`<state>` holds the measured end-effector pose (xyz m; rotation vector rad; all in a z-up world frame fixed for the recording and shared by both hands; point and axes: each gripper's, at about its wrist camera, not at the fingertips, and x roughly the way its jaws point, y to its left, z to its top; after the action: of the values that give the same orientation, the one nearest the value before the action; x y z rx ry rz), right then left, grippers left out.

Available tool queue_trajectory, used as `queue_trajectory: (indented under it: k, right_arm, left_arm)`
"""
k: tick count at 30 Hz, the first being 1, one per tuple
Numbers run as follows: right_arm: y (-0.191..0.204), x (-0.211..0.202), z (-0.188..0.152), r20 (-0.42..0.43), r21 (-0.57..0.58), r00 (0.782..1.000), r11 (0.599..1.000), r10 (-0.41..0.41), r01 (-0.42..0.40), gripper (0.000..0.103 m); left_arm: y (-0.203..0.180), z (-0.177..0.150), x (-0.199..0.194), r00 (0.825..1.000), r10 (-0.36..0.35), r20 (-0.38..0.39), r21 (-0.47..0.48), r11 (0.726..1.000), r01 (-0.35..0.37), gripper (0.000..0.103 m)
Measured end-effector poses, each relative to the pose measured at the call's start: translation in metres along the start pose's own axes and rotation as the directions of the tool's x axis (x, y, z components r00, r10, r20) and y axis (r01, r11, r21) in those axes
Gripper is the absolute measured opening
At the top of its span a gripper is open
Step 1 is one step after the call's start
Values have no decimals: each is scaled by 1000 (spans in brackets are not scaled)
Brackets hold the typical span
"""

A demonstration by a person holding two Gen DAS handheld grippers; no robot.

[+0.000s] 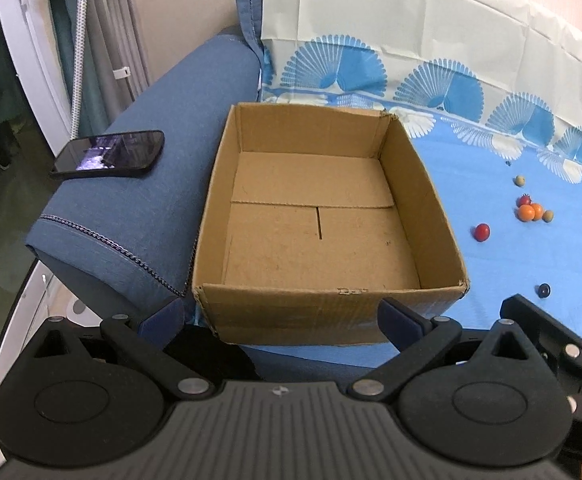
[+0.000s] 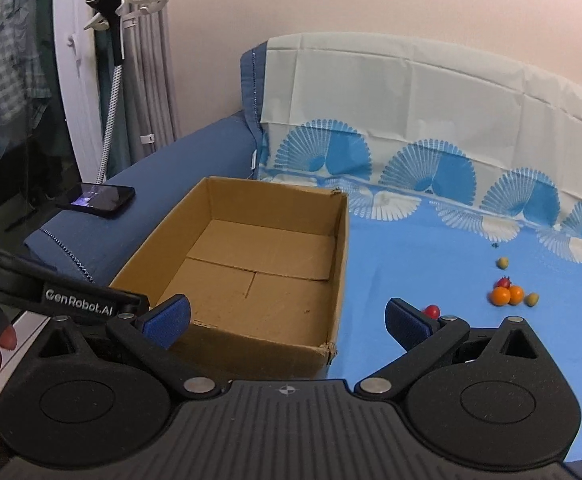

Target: Organize fruits

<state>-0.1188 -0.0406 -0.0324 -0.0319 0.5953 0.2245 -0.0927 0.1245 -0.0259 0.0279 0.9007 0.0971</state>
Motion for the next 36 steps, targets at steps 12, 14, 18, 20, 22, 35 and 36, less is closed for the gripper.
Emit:
queue_trajectory:
  k: [12, 14, 18, 20, 22, 35, 36]
  right_arm:
    - [3, -10, -7, 8, 2, 1000, 1000, 0, 0, 103]
    - [2, -11, -8, 7, 6, 1000, 1000, 3, -3, 103]
    - [2, -12, -9, 5, 12, 1000, 1000, 17, -18, 103]
    - [2, -11, -9, -1, 17, 1000, 1000, 21, -21, 103]
    - [1, -10, -10, -5, 25, 1000, 999, 22, -22, 103]
    - [2, -10, -11, -10, 19, 999, 999, 32, -32, 103]
    - [3, -10, -11, -11, 20, 999, 999, 31, -31, 103]
  left_arm:
    - [-2, -8, -9, 1000, 23, 18, 6, 1000, -23, 103]
    - [-4, -8, -10, 1000, 23, 20, 11, 1000, -23, 103]
    - [-6, -9, -11, 999, 25, 20, 16, 1000, -26, 103]
    - [-7, -8, -11, 999, 26, 20, 16, 1000, -26, 103]
    - [-7, -8, -11, 999, 26, 21, 17, 1000, -26, 103]
    - [-8, -7, -9, 999, 29, 18, 19, 999, -29, 103]
    - [-8, -7, -9, 999, 29, 18, 19, 999, -29, 103]
